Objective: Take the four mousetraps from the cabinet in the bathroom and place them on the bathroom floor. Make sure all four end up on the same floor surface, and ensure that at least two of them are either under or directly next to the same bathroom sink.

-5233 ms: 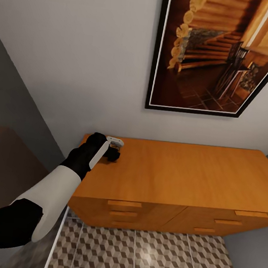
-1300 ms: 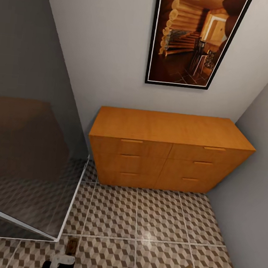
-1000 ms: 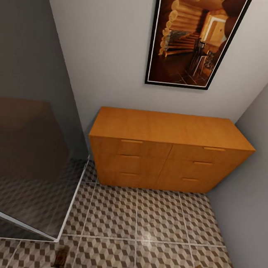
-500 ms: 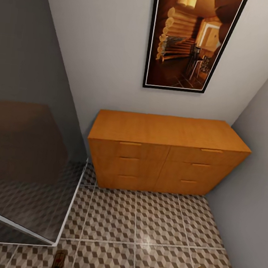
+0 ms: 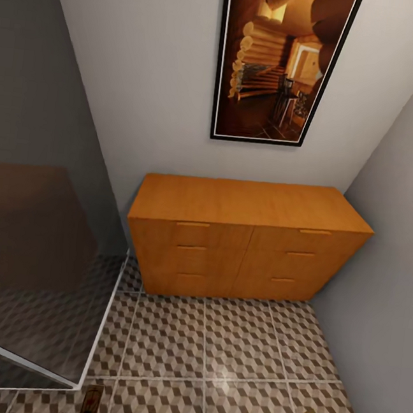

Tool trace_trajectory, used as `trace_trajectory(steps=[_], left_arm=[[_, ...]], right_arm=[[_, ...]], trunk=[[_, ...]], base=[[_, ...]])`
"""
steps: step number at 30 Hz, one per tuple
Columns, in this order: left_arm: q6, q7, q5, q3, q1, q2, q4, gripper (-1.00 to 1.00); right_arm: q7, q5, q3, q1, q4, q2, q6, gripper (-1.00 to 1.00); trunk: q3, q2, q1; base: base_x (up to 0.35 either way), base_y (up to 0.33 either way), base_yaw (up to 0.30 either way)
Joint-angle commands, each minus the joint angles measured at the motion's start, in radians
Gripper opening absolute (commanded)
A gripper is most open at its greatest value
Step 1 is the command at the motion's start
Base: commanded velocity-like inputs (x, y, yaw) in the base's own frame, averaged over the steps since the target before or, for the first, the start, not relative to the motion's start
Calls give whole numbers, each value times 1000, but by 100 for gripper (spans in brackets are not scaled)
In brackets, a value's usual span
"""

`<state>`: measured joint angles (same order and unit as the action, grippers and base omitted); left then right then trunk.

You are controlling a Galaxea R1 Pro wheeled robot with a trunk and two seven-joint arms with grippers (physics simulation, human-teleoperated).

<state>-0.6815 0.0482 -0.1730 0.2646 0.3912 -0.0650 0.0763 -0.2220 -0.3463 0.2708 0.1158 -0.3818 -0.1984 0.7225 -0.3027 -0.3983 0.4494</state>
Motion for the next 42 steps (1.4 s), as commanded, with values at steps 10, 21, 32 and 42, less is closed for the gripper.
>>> trace_trajectory(steps=[10, 21, 32, 42], left_arm=[[-6, 7, -2, 9, 1, 2, 3, -100], [-6, 9, -3, 8, 1, 9, 2, -100], [-6, 13, -3, 8, 1, 10, 2, -100], [-6, 13, -3, 8, 1, 10, 2, -100]], right_arm=[[-8, -3, 8, 1, 0, 0, 2, -100], [-10, -5, 8, 1, 0, 1, 3, -100], [-11, -5, 8, 1, 0, 1, 2, -100], [-18, -5, 8, 1, 0, 2, 0, -100]], trunk=[[14, -2, 1], [32, -2, 1], [48, -2, 1], [49, -2, 1]], base=[[0, 0, -33], [0, 0, 19], [0, 0, 80], [0, 0, 95]])
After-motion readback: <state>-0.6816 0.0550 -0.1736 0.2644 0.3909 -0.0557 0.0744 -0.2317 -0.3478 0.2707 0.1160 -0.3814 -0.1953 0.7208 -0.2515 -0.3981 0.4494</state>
